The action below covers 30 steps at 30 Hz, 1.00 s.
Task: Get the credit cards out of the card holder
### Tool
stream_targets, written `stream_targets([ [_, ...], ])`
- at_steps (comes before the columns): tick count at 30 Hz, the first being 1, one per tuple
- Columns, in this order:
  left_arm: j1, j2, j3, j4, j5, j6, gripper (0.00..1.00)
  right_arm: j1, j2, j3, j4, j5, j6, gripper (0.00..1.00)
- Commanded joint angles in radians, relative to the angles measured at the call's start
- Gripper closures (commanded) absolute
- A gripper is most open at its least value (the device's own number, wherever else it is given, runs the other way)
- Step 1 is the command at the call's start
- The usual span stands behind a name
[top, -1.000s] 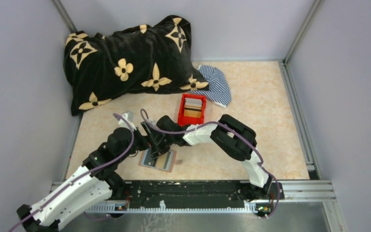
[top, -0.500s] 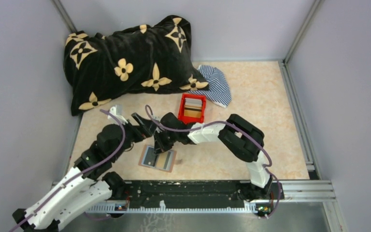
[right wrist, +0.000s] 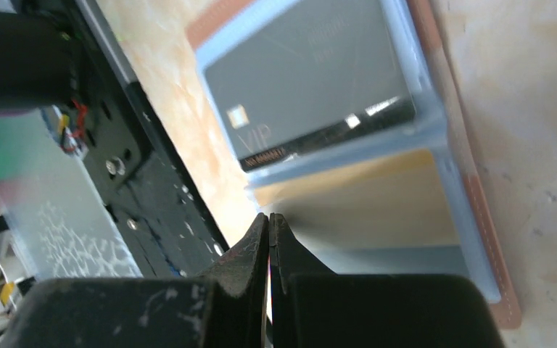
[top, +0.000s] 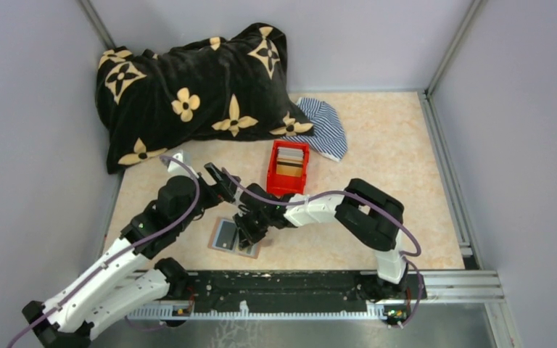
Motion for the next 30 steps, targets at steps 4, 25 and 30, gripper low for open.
stream_targets([
  [4, 0.172, 0.073, -0.057, 0.085, 0.158, -0.011, 0.01, 0.034, -0.058, -0.031, -0.074, 0.001, -0.082, 1.00],
  [25, 0.490, 0.044, -0.071, 0.174, 0.424, 0.059, 0.01, -0.014, -0.073, -0.157, -0.042, 0.028, -0.027, 1.00],
  [30, 0.500, 0.147, -0.018, 0.121, 0.494, 0.077, 0.01, -0.076, -0.073, -0.181, -0.037, 0.035, -0.032, 1.00],
])
